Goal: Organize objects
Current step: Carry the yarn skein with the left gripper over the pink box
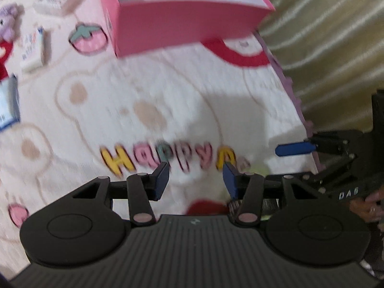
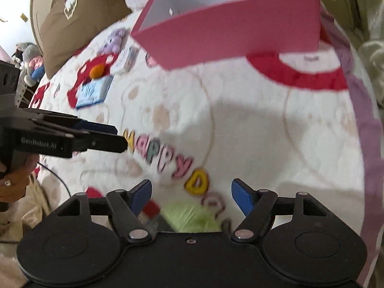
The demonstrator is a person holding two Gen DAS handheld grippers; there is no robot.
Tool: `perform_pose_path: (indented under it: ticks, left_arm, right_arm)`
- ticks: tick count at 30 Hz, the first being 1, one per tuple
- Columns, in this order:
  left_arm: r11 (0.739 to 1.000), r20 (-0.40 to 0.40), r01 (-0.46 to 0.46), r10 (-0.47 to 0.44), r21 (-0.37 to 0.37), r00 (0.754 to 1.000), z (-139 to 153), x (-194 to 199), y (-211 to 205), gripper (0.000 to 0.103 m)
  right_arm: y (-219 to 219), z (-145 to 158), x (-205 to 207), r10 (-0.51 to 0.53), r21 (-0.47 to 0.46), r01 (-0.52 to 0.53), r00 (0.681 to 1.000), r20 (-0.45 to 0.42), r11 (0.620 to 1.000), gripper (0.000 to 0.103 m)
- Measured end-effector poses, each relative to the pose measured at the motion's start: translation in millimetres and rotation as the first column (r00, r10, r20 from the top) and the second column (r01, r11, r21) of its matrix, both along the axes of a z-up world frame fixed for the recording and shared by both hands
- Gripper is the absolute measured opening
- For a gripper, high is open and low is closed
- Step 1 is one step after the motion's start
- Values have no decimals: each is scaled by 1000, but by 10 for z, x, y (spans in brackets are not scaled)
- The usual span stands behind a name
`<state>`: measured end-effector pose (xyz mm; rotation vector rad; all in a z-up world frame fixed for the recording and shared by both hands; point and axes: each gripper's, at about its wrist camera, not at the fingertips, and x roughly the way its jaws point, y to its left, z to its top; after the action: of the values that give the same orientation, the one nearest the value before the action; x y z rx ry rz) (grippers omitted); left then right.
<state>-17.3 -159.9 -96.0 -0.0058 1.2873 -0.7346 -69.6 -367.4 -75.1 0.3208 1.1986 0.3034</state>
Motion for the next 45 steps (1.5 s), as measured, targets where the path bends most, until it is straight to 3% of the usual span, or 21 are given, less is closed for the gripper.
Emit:
perform_pose_path:
  ticks: [8, 14, 17, 26, 40, 45]
  left_arm:
    - [998, -92, 60, -61, -7, 994, -83, -297, -85, 54]
    - [998, -179, 49, -53, -28, 982, -224, -325, -166, 55]
    - [999, -204, 34, -40, -35, 978, -311, -323, -216, 55]
    - [993, -281, 33, -63, -109, 958, -432, -359, -311, 55]
    - [992, -253, 38, -68, -120, 965, -389, -419, -350, 54]
    - [990, -211, 32, -61, -140, 975, -225, -411, -328, 53]
  right_arm:
    - [95, -59, -261, -48, 24, 54, 982, -185, 998, 82]
    - [123, -252, -400, -66, 137, 109, 957, -284, 985, 83]
    - [185, -344, -395, -67, 133, 107, 959, -276, 985, 85]
    - [270, -305, -456, -12, 71, 26, 982, -189, 997, 69]
    - [317, -227, -424, 2, 43, 5, 987, -163, 999, 66]
    - [356, -125, -421, 11, 13, -10, 993, -122, 1000, 66]
